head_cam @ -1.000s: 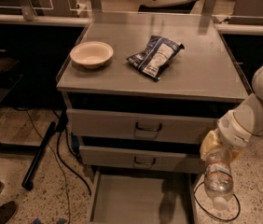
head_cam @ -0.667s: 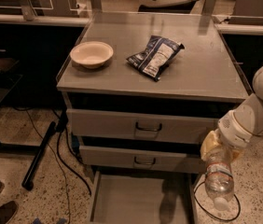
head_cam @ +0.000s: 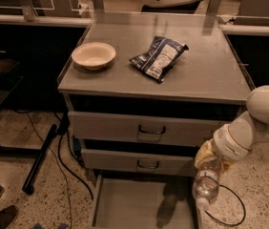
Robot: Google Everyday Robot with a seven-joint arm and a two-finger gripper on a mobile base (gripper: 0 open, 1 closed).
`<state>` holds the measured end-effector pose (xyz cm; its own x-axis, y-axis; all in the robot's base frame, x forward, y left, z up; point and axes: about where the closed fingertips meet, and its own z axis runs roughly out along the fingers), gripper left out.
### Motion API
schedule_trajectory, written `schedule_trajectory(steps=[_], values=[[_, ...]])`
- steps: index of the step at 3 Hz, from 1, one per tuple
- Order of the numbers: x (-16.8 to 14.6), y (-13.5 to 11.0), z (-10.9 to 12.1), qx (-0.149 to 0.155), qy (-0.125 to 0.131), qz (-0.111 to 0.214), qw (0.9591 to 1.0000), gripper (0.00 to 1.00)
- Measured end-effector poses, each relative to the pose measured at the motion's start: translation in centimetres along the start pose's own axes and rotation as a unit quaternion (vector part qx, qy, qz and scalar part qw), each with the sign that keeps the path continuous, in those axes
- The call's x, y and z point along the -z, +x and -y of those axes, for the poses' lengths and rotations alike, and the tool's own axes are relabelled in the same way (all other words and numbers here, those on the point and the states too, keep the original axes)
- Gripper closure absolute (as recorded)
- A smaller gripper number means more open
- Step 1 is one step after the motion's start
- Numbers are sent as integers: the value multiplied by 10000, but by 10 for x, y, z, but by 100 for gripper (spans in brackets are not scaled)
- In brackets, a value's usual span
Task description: Place water bottle into bottom drawer
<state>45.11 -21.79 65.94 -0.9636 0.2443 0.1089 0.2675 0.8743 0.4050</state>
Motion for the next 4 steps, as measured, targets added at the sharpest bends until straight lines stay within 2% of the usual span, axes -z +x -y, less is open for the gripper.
schedule_trajectory(steps=[1,2,3,4], values=[[-14,-10,2,-223,-112,102,9996,100],[-17,-10,2,-274,-134,101,9995,100],[-51,3,10,-897,-382,-29,9952,100],[-83,9,30,-1648,-553,-24,9848,100]])
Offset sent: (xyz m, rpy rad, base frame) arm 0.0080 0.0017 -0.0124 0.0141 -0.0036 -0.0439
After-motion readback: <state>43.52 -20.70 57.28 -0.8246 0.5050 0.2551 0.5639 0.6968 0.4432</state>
